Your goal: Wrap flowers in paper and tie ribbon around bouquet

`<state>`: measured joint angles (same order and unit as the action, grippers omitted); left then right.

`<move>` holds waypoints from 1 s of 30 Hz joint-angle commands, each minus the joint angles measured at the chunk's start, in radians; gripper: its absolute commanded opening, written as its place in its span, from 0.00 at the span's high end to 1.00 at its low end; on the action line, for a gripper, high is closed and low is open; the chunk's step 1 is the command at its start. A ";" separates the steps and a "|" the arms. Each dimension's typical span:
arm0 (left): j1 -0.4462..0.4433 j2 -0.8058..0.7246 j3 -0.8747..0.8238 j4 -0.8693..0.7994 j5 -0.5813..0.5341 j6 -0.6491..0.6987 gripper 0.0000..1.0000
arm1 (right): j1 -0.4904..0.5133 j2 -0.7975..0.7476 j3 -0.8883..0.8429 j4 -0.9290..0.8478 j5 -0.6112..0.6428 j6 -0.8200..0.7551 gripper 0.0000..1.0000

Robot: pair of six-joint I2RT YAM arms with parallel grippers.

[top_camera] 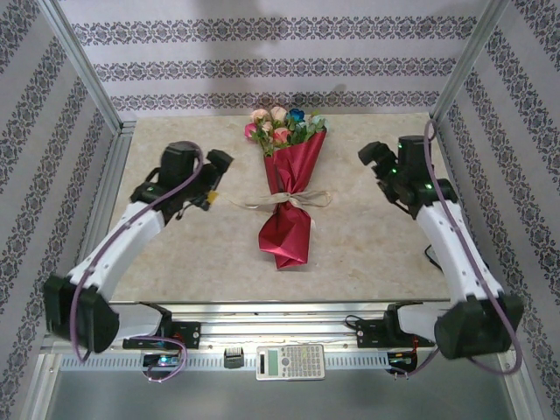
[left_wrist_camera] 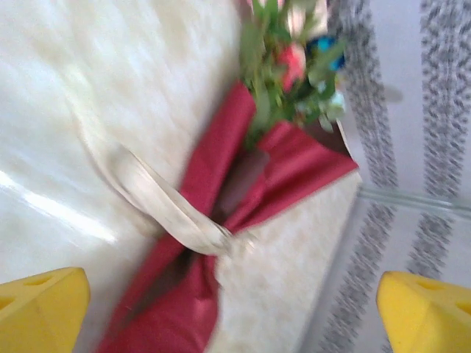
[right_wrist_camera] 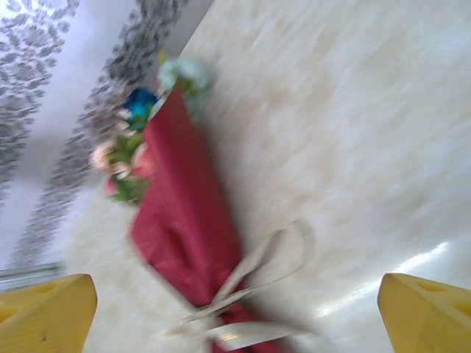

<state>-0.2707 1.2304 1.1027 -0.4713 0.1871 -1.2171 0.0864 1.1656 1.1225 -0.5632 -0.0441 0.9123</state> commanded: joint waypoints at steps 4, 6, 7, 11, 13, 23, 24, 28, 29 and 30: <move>0.012 -0.235 -0.129 -0.450 -0.640 0.321 0.00 | 0.022 -0.167 -0.263 -0.016 0.452 -0.540 0.02; 0.012 -0.288 -0.272 -0.281 -0.680 0.609 0.00 | 0.031 -0.194 -0.441 0.229 0.374 -0.764 0.02; 0.013 -0.318 -0.349 -0.194 -0.682 0.712 0.00 | 0.027 -0.192 -0.503 0.303 0.362 -0.759 0.02; 0.019 -0.355 -0.568 0.073 -0.727 0.872 0.01 | 0.010 -0.130 -0.599 0.446 0.313 -0.727 0.02; 0.053 -0.306 -0.576 0.167 -0.692 0.923 0.01 | 0.009 -0.087 -0.657 0.595 0.289 -0.760 0.02; 0.262 -0.018 -0.821 1.113 -0.430 1.012 0.01 | -0.085 0.210 -0.641 1.113 0.071 -0.809 0.02; 0.278 0.004 -0.841 1.196 -0.422 0.997 0.01 | -0.090 0.226 -0.617 1.092 0.042 -0.828 0.02; 0.301 0.051 -0.890 1.386 -0.384 1.030 0.01 | -0.105 0.280 -0.668 1.260 0.003 -0.868 0.02; 0.302 0.043 -0.887 1.368 -0.377 1.031 0.01 | -0.113 0.308 -0.706 1.360 0.008 -0.852 0.02; 0.301 0.043 -0.885 1.369 -0.378 1.039 0.01 | -0.114 0.327 -0.721 1.409 0.004 -0.857 0.02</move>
<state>0.0212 1.2785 0.2214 0.6827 -0.2340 -0.2165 -0.0109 1.4460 0.4557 0.6231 0.0074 0.0807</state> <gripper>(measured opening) 0.993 0.978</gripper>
